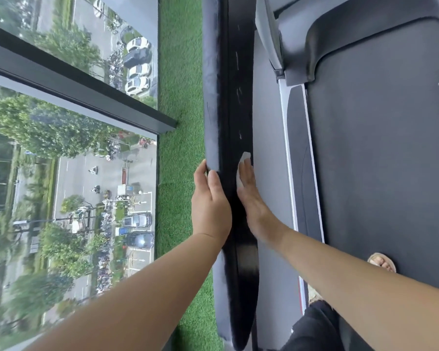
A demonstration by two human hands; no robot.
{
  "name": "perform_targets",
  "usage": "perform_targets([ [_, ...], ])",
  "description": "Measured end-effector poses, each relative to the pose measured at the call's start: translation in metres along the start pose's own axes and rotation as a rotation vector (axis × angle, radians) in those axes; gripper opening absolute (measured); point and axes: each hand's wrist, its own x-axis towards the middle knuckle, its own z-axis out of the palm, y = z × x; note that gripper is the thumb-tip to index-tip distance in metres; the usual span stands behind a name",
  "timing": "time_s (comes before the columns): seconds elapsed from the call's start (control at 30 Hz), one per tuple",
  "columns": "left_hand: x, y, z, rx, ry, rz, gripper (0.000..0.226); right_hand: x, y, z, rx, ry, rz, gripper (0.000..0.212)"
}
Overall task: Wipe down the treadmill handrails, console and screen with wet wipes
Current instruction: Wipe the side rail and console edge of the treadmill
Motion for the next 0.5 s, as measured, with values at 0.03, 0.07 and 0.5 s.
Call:
perform_targets([
  [0.03, 0.0, 0.0, 0.0, 0.003, 0.002, 0.001, 0.041, 0.007, -0.002, -0.006, 0.041, 0.021, 0.101, 0.063],
  [0.07, 0.0, 0.0, 0.0, 0.005, 0.004, -0.002, 0.041, 0.012, -0.006, -0.009, 0.059, 0.037, 0.183, 0.067],
  [0.5, 0.0, 0.003, -0.002, -0.041, -0.016, -0.043, 0.042, 0.017, -0.027, -0.001, -0.005, 0.005, 0.116, 0.054],
])
